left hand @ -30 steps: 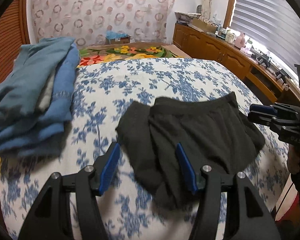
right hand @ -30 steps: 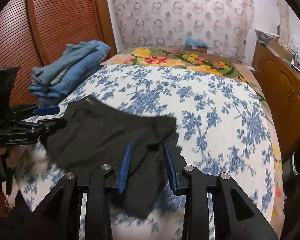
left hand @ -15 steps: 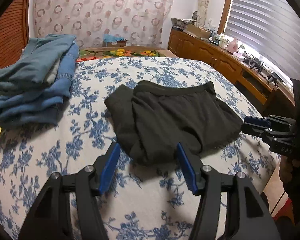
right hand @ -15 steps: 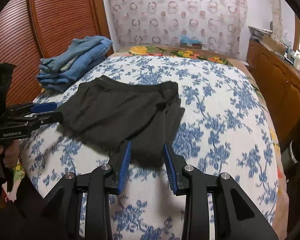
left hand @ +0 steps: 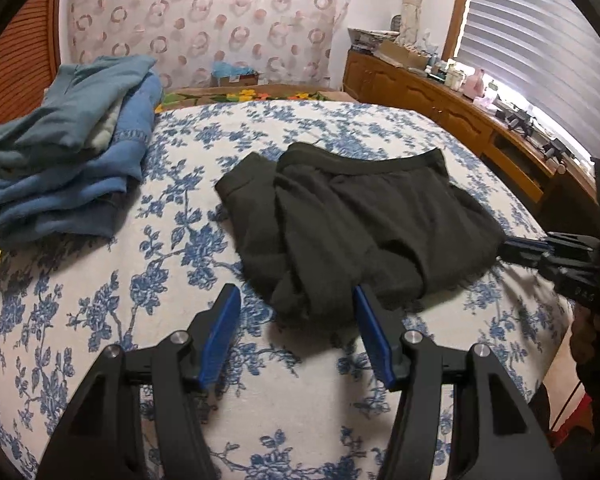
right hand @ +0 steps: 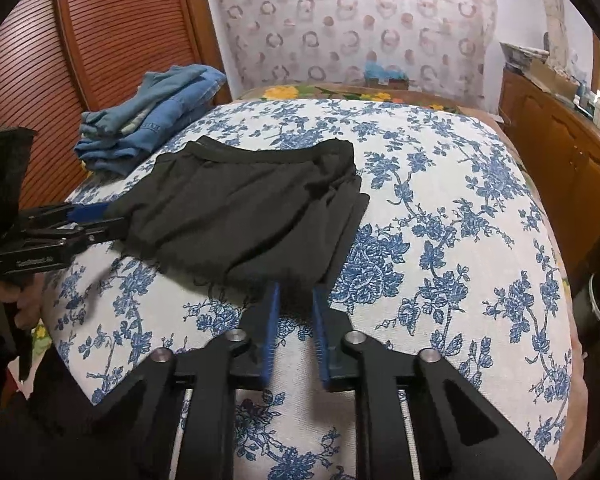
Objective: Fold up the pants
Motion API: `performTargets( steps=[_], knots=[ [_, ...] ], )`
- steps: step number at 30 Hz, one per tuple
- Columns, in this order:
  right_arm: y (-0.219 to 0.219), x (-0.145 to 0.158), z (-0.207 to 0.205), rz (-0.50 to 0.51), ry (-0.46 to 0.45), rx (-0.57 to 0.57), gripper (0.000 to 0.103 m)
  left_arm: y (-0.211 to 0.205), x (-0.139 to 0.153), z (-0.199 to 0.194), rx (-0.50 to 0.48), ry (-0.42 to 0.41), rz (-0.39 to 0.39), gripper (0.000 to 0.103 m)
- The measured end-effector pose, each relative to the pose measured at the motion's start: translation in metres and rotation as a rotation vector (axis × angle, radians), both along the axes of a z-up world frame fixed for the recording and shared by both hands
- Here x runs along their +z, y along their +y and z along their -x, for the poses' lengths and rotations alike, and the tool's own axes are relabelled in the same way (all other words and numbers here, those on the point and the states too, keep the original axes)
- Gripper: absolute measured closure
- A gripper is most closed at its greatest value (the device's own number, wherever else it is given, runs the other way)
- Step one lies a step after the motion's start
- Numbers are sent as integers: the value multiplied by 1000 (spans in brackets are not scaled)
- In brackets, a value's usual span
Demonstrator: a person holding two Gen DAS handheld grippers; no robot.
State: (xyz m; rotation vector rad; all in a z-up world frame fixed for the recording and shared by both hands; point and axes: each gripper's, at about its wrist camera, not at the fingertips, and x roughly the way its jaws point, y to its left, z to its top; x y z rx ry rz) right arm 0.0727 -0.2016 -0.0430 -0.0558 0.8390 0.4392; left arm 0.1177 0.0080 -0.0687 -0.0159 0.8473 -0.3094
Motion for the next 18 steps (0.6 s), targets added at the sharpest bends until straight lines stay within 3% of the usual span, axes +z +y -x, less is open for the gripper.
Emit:
performTargets(
  steps=[4,10,13,15,16,18],
  knots=[
    [-14,11,3,29,-54,-59,103,1,-6,-1,10,9,-13,45],
    [-30,13,0,-13,-34,-71,103,3,-2,4,3,-13,7,47],
    [-25,16,3,-49,-44,-54,103,3,3,9,-18,-31,38,61],
    [-20,17,3,-55,-49,-45,95,2,5,10,-29,-34,48,69],
    [-16,17,3,-52,-51,-41,81,2,6,10,-31,-36,47,70],
    [-10,16,2,-61,-50,-28,78,2,7,10,-33,-38,53,74]
  ],
)
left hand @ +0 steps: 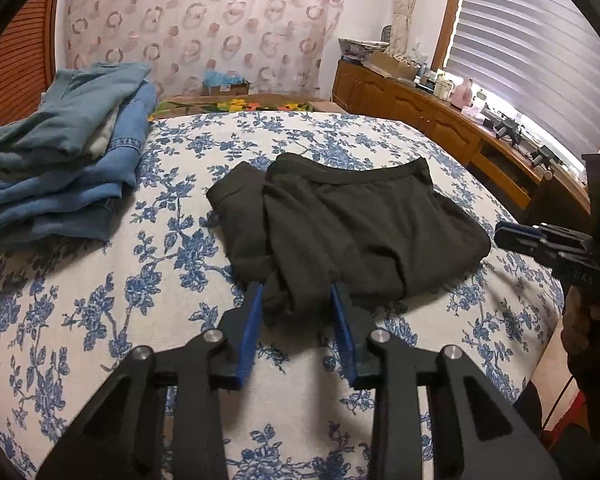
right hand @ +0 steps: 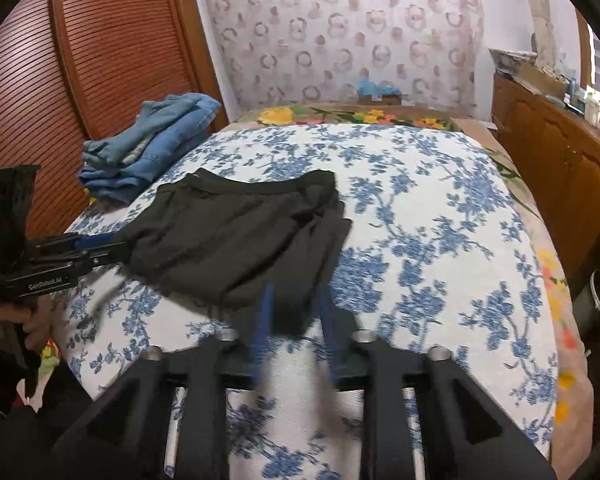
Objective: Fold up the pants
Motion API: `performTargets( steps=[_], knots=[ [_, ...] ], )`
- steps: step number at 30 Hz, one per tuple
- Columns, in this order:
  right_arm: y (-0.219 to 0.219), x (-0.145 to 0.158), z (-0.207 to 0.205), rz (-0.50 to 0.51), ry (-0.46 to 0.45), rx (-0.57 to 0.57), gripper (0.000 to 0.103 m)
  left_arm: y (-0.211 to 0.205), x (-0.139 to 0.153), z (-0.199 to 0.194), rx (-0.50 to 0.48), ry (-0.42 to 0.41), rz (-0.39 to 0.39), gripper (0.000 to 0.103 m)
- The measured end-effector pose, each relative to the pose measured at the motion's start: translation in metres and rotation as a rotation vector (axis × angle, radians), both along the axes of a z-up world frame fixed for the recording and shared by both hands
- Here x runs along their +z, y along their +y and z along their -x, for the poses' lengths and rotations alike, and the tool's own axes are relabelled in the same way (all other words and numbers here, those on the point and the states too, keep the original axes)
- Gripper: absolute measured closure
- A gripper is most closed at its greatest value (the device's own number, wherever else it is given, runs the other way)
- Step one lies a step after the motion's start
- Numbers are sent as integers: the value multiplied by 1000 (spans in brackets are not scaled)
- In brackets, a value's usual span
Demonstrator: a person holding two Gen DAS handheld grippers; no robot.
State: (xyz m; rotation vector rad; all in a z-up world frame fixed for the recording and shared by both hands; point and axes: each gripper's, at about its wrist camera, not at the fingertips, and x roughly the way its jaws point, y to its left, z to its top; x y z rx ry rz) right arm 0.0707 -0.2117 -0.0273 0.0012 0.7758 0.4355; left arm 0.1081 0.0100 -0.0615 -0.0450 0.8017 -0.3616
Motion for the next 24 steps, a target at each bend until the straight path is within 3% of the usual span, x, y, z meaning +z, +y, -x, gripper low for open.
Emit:
performTargets(
  steps=[8,9,11,13,18,24],
  knots=[
    [9,-16,-10,6,68,5,77,-1,4,2,-19,-28,17,91],
    [8,-17,-10,2,72,8,77,0,5,3,-17,-30,18,91],
    [7,-19,-11,-4,85,13,92,3,5,3,-7,-30,24,92],
    [6,-19,-10,-4,85,29,96,6,5,2,1,-25,17,92],
    [-7,-7,-3,8,26,-7,99,11,0,1,4,-7,17,93],
    [-3,-12,-5,15,45,5,99,8,0,4,2,5,25,92]
  ],
)
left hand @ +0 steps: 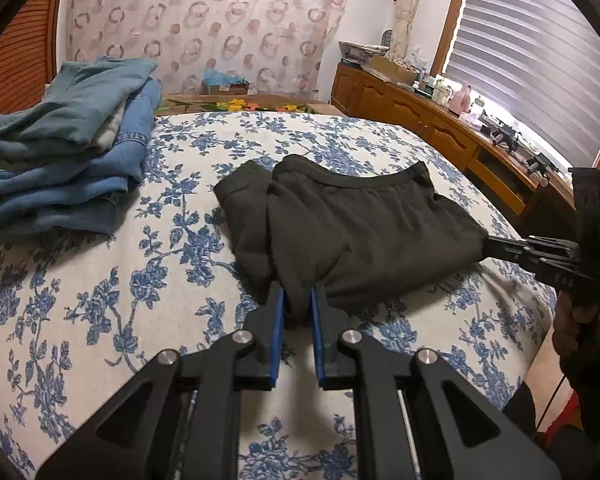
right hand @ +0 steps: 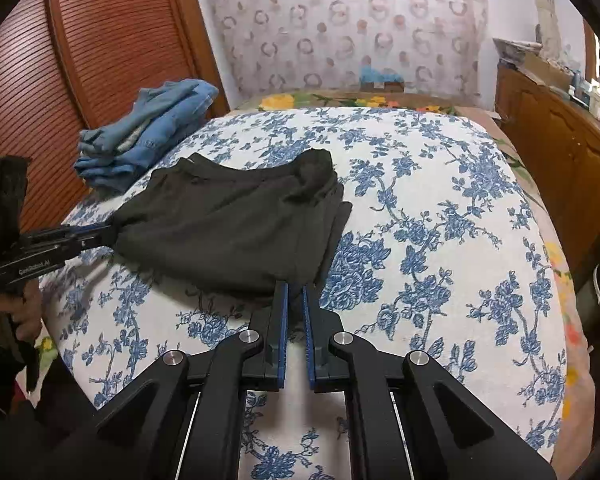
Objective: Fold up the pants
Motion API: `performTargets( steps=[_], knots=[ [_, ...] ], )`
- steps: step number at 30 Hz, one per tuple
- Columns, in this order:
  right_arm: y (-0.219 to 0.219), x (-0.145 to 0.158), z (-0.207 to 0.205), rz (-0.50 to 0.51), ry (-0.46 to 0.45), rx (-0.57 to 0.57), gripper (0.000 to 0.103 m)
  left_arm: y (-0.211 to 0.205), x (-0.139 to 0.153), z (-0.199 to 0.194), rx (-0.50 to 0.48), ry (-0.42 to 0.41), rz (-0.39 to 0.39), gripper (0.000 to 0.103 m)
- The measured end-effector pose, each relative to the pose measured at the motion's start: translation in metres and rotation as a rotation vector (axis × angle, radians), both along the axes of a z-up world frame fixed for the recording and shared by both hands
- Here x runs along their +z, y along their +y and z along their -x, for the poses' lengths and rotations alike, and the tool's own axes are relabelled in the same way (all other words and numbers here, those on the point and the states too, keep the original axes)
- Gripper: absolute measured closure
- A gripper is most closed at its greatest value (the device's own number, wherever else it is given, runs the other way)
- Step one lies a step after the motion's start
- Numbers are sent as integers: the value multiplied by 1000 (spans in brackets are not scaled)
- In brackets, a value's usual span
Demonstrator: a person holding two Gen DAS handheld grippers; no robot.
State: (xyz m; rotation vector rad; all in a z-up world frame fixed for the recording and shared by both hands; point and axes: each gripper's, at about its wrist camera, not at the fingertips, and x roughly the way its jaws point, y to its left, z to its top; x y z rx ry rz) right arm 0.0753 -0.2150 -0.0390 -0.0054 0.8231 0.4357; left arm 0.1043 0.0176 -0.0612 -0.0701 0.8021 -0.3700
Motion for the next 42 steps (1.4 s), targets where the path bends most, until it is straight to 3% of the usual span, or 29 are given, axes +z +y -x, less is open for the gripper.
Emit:
performTargets(
  steps=[7,14,22,27,30,35,42],
  knots=[
    [3,6,4,-2,-7,3,98,-8,18,5,-1,-27,-52,85],
    [4,22,13,7,-46,5,98,-7,31,1,1,-55,-74,66],
    [6,27,11,11,-63,3,95,-9,33,-8,-16,-47,-96,58],
    [6,27,5,13,-60,-7,94,-10,28,-18,-24,-32,-99,46],
    [6,26,-3,14,-59,-11,88,-10,24,-26,-25,-25,-102,43],
    [9,23,-22,23,-43,-12,68,-11,19,-44,-25,-10,-117,42],
    [14,7,-55,39,20,-34,66,-11,5,-75,-13,64,-102,42]
  ],
)
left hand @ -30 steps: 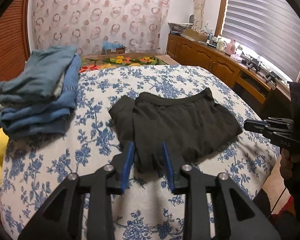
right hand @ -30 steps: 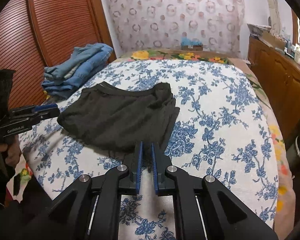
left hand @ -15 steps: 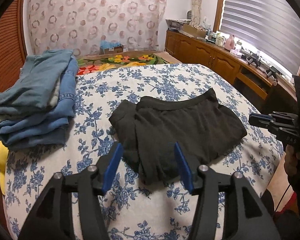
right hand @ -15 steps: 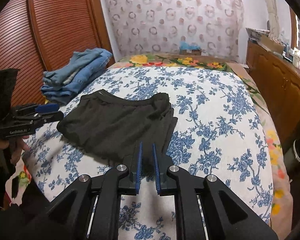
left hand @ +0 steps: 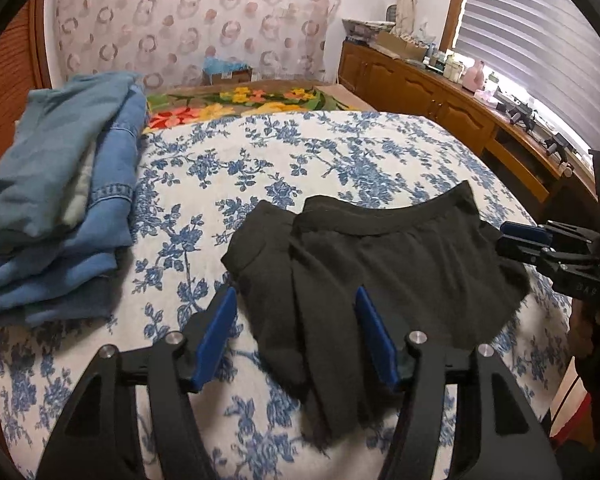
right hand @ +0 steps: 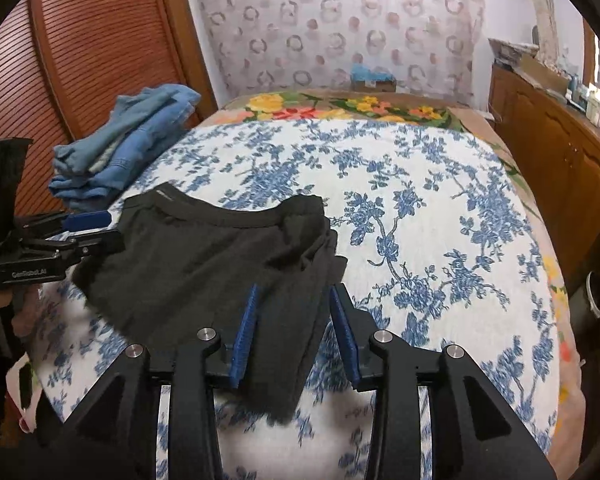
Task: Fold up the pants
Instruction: 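Grasp the folded pants' edge with both grippers and lift it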
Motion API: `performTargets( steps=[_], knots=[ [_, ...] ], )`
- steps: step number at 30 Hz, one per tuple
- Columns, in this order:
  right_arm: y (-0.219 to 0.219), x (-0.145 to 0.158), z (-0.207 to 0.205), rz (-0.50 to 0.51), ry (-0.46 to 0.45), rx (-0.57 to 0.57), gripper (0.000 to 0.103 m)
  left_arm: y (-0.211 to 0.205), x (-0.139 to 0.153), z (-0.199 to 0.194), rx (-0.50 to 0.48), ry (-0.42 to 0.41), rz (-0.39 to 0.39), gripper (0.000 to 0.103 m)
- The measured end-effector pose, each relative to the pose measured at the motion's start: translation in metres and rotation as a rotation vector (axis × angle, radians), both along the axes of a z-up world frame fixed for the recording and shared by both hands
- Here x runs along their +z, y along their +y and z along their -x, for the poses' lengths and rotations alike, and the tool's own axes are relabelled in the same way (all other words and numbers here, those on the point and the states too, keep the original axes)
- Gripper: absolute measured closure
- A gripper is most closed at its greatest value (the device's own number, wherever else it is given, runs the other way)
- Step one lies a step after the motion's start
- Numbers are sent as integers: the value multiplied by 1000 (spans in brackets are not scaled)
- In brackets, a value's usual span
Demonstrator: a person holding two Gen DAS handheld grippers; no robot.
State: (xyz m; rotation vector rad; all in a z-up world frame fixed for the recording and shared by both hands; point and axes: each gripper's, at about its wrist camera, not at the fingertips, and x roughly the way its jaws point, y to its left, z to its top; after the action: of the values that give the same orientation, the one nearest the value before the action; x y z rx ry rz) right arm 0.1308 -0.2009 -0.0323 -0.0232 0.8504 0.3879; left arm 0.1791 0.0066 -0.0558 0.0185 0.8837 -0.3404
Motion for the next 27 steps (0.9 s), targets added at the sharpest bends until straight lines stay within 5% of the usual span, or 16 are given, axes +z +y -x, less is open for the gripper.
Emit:
performTargets(
  steps=[8,27],
  knots=[
    [-4,-11,-24,5,49,-24,66,-3,-16,-20,12,48,-12,42],
    [6,-18,-27,55,44,-16,66,-8,-20,-20,22,4,-42,38]
  ],
)
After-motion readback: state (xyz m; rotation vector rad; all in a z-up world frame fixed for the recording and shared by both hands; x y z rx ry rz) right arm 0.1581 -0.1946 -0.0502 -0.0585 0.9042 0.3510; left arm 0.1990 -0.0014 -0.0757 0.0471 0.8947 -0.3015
